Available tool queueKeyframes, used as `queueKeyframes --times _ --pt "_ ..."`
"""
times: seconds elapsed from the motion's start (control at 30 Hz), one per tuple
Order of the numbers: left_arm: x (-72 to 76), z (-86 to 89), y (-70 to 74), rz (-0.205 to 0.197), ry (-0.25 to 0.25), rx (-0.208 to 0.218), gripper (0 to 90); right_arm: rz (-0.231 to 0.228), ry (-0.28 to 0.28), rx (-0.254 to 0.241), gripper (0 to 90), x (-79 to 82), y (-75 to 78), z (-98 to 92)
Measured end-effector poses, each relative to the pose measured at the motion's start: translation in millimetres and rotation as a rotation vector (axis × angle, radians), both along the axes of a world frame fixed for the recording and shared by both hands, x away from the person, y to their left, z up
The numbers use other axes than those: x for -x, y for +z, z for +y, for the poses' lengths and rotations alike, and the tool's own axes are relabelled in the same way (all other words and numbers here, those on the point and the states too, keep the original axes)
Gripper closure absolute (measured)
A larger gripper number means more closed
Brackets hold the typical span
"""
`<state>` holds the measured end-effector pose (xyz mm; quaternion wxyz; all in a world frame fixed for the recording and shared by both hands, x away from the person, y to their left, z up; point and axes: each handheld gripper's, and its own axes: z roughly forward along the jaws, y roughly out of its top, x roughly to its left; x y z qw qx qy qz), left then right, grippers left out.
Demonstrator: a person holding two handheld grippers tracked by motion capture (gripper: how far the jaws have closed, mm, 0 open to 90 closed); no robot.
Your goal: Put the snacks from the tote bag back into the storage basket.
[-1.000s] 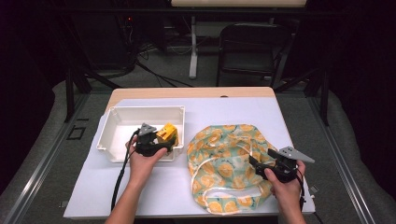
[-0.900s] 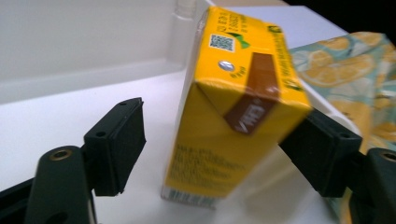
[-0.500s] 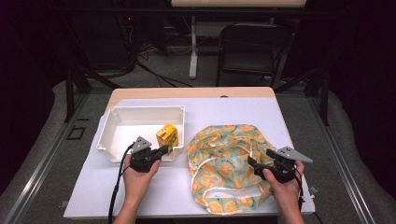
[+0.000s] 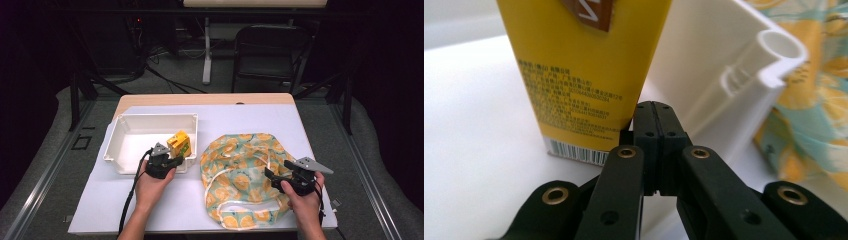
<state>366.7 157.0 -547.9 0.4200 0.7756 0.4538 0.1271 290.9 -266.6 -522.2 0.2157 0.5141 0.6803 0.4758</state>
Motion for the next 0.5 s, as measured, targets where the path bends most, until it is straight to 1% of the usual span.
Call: queueKeyframes --times 0.03,0.13,0.17,0.3,0.33,0.37,0.4,0.43,0.5 --pt "-3.2 1.2 1.4 0.018 0.010 -0.007 90.0 0.001 -0.001 0.002 16.2 0.0 -0.1 0.3" --pt "-9.6 0.4 4.2 0.024 -0.002 -0.050 89.9 0.007 0.004 0.013 16.4 0.2 -0.2 1.0" --pt "-11.7 0.8 4.0 0.019 -0.005 -0.052 89.5 0.007 0.003 0.014 16.4 0.2 -0.3 1.3" --pt "-21.5 3.9 2.3 0.065 0.016 -0.037 90.0 0.008 0.002 0.010 16.5 -0.4 -0.6 1.4" --pt "-24.4 4.0 2.4 0.065 0.024 -0.048 90.0 0.010 0.002 0.012 16.5 -0.6 -0.7 1.3" --pt "-26.9 2.4 2.9 0.051 0.032 -0.074 89.8 0.010 0.003 0.006 16.6 -0.7 -1.1 1.8" --pt "-28.2 0.8 3.8 0.048 0.036 -0.090 88.8 0.010 0.001 0.011 16.6 -0.5 -1.1 2.0" --pt "-31.2 -1.2 5.4 0.040 0.029 -0.111 88.1 0.008 0.004 0.010 16.5 -0.6 -1.3 2.3" --pt "-36.3 -3.0 7.1 0.054 0.019 -0.122 88.9 0.006 0.001 0.005 16.5 -0.5 -1.7 3.1"
